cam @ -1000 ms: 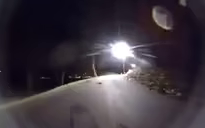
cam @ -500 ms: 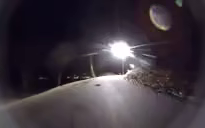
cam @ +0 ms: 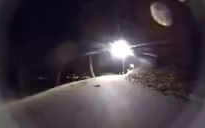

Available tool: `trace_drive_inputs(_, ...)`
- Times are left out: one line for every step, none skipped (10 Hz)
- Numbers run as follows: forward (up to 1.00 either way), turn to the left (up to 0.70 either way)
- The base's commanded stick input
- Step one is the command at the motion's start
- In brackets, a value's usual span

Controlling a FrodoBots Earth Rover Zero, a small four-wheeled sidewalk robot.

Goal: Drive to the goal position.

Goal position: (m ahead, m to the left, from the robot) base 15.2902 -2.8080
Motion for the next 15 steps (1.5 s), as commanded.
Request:
trace_drive_inputs(1.00,-0.12)
trace_drive_inputs(1.00,-0.07)
trace_drive_inputs(1.00,-0.03)
trace_drive_inputs(1.00,0.00)
trace_drive_inputs(1.00,0.00)
trace_drive_inputs(1.00,0.00)
trace_drive_inputs(1.00,0.00)
trace_drive_inputs(1.00,0.00)
trace_drive_inputs(1.00,0.00)
trace_drive_inputs(1.00,0.00)
trace_drive_inputs(1.00,0.00)
trace_drive_inputs(1.00,0.00)
trace_drive_inputs(1.00,0.00)
trace_drive_inputs(1.00,0.00)
trace_drive_inputs(1.00,0.00)
